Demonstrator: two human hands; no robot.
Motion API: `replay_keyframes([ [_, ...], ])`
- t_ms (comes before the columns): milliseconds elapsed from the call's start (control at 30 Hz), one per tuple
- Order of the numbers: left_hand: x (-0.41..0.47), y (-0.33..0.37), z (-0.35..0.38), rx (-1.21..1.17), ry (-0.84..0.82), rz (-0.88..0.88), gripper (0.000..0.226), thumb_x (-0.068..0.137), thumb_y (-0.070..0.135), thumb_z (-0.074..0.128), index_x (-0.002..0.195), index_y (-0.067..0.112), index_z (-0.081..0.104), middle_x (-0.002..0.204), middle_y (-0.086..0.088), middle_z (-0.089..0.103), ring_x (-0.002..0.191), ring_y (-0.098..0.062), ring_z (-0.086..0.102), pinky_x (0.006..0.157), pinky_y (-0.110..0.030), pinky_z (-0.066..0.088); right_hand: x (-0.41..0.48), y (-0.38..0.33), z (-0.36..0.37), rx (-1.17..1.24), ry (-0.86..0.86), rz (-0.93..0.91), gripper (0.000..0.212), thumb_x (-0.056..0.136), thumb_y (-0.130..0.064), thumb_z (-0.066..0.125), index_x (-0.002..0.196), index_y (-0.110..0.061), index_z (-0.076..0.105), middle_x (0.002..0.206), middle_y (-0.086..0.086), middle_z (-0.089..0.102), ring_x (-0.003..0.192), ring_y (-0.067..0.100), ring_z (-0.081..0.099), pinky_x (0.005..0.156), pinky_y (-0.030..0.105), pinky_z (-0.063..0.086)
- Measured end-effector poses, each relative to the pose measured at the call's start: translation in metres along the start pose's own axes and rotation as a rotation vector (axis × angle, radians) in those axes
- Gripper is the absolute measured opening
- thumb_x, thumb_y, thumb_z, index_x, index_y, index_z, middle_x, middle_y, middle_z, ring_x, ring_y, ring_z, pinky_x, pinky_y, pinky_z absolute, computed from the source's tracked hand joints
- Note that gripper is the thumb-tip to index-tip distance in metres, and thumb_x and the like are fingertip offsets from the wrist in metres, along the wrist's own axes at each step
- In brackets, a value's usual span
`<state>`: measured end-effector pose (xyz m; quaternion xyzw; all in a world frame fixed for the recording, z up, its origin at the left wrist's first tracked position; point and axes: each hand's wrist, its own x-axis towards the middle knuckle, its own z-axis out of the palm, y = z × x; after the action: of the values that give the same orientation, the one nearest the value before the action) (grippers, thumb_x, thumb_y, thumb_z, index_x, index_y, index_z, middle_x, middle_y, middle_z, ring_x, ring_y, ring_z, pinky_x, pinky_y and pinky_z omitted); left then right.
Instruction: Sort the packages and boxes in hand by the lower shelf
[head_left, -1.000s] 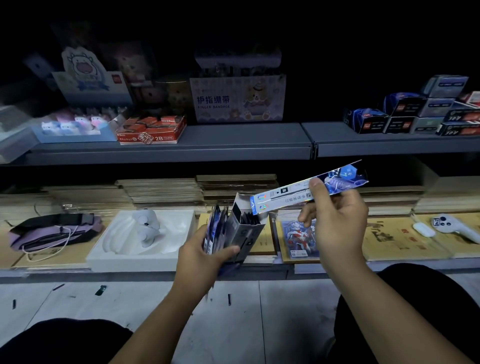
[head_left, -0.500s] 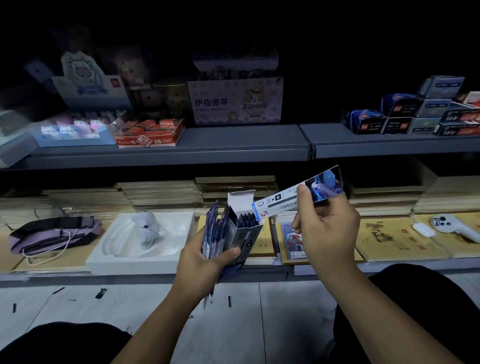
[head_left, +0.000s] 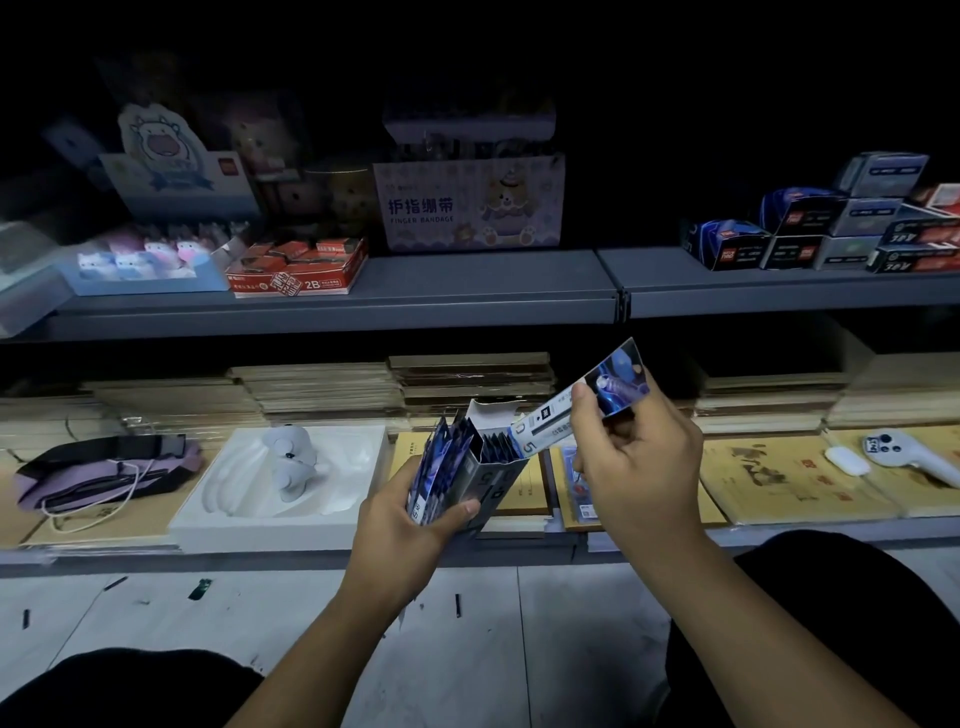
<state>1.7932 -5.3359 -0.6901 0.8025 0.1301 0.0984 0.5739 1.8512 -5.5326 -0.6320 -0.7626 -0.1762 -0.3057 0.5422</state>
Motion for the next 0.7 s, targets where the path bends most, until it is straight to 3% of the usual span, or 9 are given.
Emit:
replay_keyframes([
  [233, 0.0003, 0.0004, 0.0012, 0.021, 0.024, 0.006, 0.046, 0.081, 0.028, 0.084, 0.118, 0.041, 0.059, 0.109, 0.017, 0.073, 0.099, -0.005, 0.070, 0.081, -0.027, 0.061, 0.0004, -0.0028, 0.0020, 0.060, -0.064, 0.068, 0.022, 0.100, -0.018, 0.062, 0.080, -0.024, 0.055, 0.061, 0.011, 0.059, 0.047, 0.025, 0.058, 0.048, 0.046, 0.047],
  [433, -0.0008, 0.0016, 0.0002, 0.102, 0.034, 0.045, 0.045, 0.082, 0.029, 0.083, 0.117, 0.043, 0.058, 0.102, 0.022, 0.072, 0.092, 0.004, 0.068, 0.070, -0.008, 0.051, 0.0027, 0.0005, -0.0019, 0.011, -0.049, 0.065, 0.014, 0.101, -0.019, 0.061, 0.087, -0.016, 0.060, 0.069, 0.009, 0.061, 0.049, 0.026, 0.059, 0.047, 0.047, 0.048],
  [700, -0.0020, 0.0051, -0.0001, 0.099, 0.035, 0.053, 0.042, 0.083, 0.030, 0.082, 0.109, 0.049, 0.057, 0.100, 0.027, 0.070, 0.092, 0.007, 0.067, 0.070, -0.007, 0.050, 0.0032, 0.0007, -0.0041, -0.034, 0.077, -0.031, 0.020, 0.100, -0.012, 0.062, 0.081, -0.012, 0.057, 0.061, 0.010, 0.056, 0.046, 0.029, 0.056, 0.047, 0.043, 0.043],
])
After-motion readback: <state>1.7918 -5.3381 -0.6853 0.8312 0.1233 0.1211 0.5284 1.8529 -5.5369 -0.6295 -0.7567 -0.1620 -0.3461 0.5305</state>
